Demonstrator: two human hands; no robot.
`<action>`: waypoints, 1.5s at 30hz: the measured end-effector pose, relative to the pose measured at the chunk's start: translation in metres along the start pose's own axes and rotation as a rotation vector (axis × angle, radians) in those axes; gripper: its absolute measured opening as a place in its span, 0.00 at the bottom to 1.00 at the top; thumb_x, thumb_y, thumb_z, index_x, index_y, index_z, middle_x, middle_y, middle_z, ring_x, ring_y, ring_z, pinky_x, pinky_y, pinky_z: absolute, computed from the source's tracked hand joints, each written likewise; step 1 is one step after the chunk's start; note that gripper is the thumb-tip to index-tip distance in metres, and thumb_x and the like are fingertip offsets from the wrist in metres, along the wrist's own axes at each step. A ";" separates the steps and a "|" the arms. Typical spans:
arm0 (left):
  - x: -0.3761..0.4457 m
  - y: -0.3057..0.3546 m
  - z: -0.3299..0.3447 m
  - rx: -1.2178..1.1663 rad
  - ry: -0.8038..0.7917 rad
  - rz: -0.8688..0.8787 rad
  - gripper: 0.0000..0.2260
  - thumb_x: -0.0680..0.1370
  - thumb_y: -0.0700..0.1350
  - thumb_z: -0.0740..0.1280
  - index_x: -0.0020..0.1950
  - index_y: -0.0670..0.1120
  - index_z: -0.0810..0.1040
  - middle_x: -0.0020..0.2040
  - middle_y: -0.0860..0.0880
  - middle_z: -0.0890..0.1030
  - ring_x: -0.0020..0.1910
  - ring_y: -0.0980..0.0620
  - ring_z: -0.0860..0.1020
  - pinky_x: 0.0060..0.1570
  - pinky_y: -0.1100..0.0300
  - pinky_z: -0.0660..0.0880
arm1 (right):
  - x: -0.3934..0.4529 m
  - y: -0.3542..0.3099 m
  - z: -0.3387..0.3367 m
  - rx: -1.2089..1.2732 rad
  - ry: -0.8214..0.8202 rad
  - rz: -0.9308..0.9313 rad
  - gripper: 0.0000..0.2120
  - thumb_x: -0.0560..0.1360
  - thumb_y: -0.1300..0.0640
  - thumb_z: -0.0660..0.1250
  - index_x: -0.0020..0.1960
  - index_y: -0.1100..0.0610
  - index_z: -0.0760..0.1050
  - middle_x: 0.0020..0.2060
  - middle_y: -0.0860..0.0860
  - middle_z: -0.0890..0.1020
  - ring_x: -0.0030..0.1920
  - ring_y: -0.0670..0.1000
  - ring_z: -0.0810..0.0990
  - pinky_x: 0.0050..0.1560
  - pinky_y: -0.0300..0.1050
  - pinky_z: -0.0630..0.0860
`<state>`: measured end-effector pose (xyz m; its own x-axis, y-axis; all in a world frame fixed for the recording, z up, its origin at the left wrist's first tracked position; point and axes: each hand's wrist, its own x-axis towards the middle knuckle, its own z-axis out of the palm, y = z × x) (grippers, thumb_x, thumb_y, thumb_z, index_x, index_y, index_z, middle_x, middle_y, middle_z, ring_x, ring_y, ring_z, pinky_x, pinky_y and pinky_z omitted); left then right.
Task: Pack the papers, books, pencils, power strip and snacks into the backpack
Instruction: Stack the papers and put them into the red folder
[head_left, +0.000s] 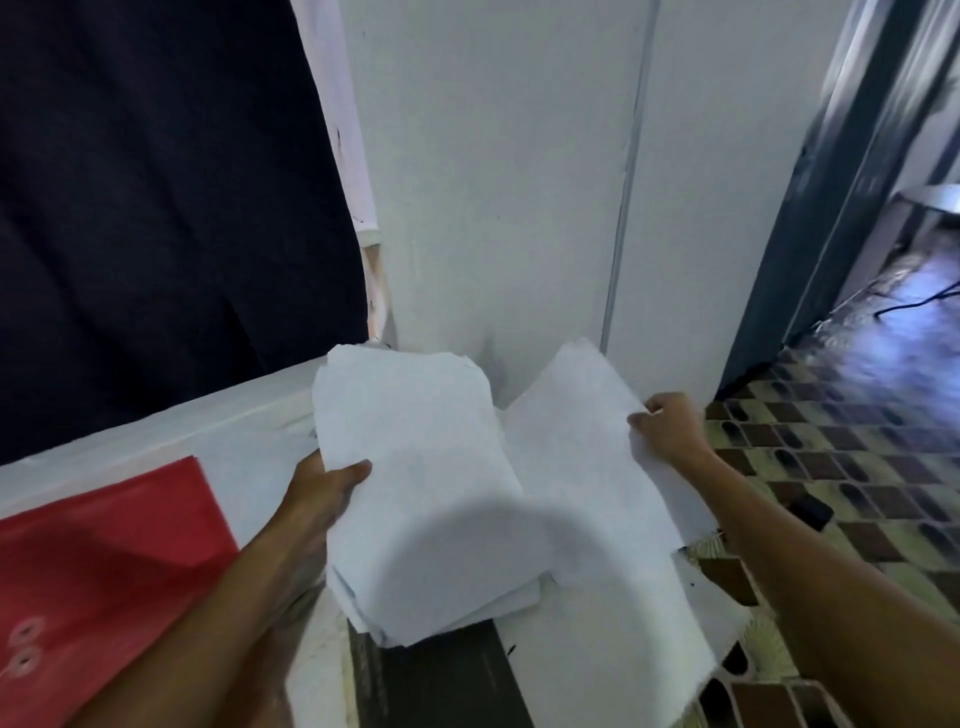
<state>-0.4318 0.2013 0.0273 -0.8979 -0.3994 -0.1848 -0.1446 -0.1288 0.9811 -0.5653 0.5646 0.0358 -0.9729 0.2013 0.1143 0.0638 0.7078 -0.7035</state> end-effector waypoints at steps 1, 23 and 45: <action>0.004 0.000 0.002 0.002 0.013 0.003 0.15 0.75 0.36 0.70 0.61 0.43 0.77 0.53 0.44 0.83 0.48 0.45 0.82 0.48 0.54 0.77 | 0.008 -0.011 -0.009 0.023 0.043 -0.050 0.09 0.73 0.62 0.68 0.42 0.69 0.79 0.40 0.63 0.82 0.40 0.60 0.79 0.42 0.50 0.76; 0.000 0.059 0.064 -0.222 -0.085 0.081 0.12 0.77 0.39 0.66 0.60 0.39 0.79 0.54 0.40 0.83 0.52 0.41 0.82 0.46 0.53 0.80 | 0.022 -0.117 0.013 0.555 -0.339 -0.154 0.19 0.73 0.54 0.71 0.32 0.54 0.63 0.27 0.49 0.68 0.25 0.47 0.67 0.27 0.38 0.62; -0.088 0.075 -0.096 0.026 0.590 0.337 0.14 0.72 0.26 0.67 0.52 0.41 0.79 0.47 0.46 0.84 0.43 0.50 0.83 0.40 0.61 0.79 | -0.067 -0.254 0.121 0.828 -0.885 -0.241 0.12 0.77 0.49 0.66 0.51 0.58 0.77 0.44 0.54 0.83 0.42 0.54 0.83 0.45 0.48 0.80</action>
<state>-0.3239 0.1397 0.1117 -0.5194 -0.8433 0.1380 0.0870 0.1085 0.9903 -0.5436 0.2891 0.1220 -0.7765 -0.6300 0.0147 0.0158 -0.0428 -0.9990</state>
